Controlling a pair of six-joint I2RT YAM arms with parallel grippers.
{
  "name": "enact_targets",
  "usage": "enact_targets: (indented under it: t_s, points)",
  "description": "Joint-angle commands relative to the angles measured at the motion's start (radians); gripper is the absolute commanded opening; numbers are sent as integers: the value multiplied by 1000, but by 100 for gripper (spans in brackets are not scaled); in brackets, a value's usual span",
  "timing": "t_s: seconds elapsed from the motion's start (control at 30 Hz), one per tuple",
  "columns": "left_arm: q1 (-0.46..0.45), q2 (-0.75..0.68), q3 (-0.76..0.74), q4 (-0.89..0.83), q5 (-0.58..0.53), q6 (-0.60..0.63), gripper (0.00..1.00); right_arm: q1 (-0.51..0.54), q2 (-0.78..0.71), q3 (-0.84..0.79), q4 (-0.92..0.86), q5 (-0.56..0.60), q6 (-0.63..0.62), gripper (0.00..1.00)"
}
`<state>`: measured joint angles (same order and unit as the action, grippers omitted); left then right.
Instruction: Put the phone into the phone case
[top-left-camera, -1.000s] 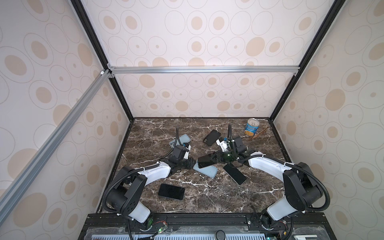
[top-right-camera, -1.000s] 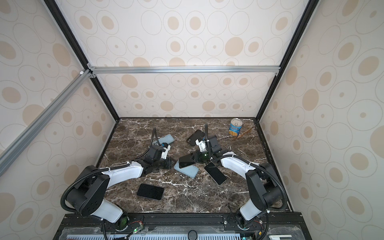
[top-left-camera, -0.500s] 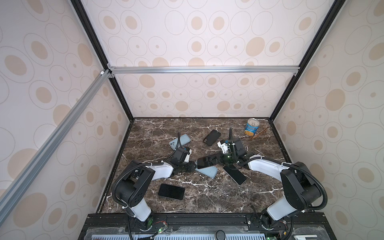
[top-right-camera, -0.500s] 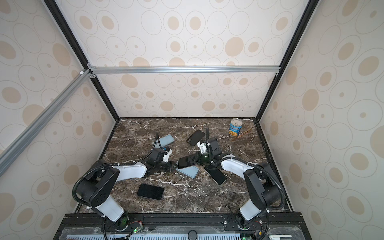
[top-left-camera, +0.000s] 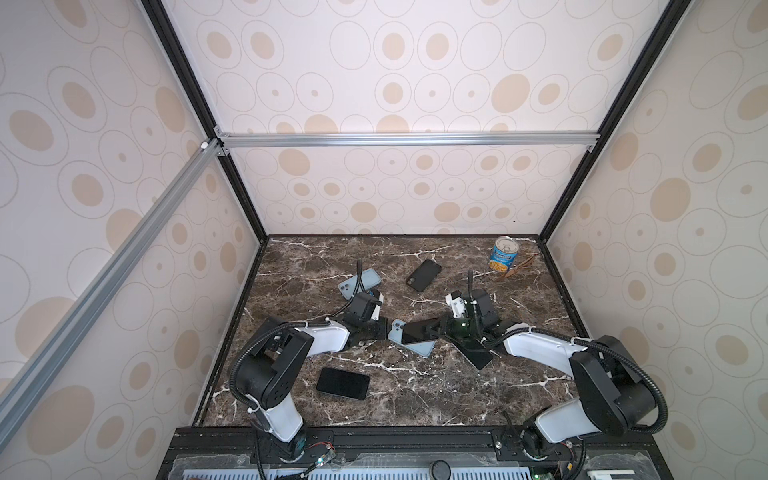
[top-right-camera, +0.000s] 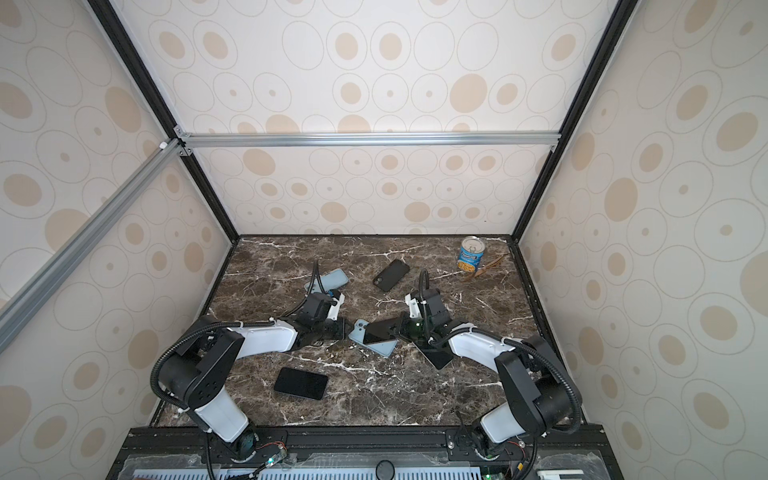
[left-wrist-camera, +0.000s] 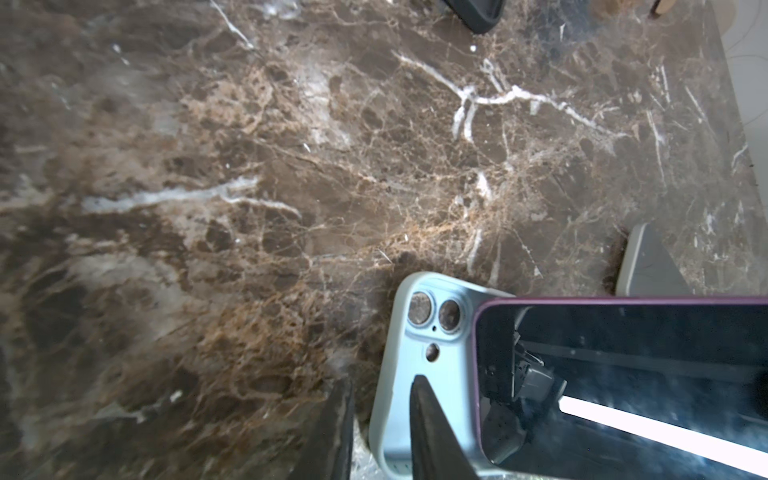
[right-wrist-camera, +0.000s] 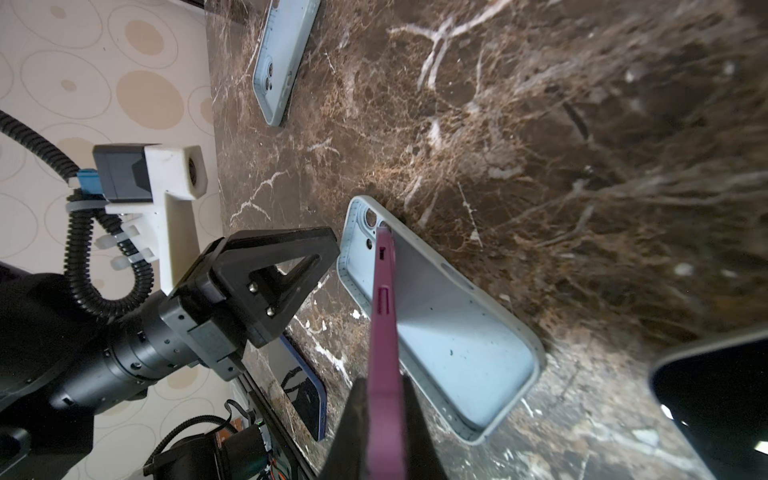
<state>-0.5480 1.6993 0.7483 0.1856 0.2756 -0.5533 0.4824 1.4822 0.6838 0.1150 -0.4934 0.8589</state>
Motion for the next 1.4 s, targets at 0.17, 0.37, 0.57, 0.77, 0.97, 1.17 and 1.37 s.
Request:
enact_targets:
  t_s: [0.17, 0.37, 0.57, 0.77, 0.97, 1.17, 1.37]
  points:
    - [-6, 25, 20, -17, -32, 25, 16, 2, 66, 3, 39, -9, 62, 0]
    - [-21, 2, -8, -53, -45, 42, 5, 2, 112, 10, 76, -27, 77, 0]
    - [-41, -55, -77, -54, -29, 12, 0, 2, 124, 21, 73, -31, 70, 0]
    - [-53, -104, -131, -28, 30, -32, 0, 1, 128, 35, 54, -51, 49, 0]
    - [-53, -78, -129, 17, 40, -43, 0, 0, 188, 79, 24, -155, 12, 0]
    - [-52, -38, -113, 38, 52, -46, 1, 0, 231, 90, 17, -195, -22, 0]
    - [-52, -57, -112, 23, 37, -35, 7, -10, 275, 80, 17, -211, -54, 0]
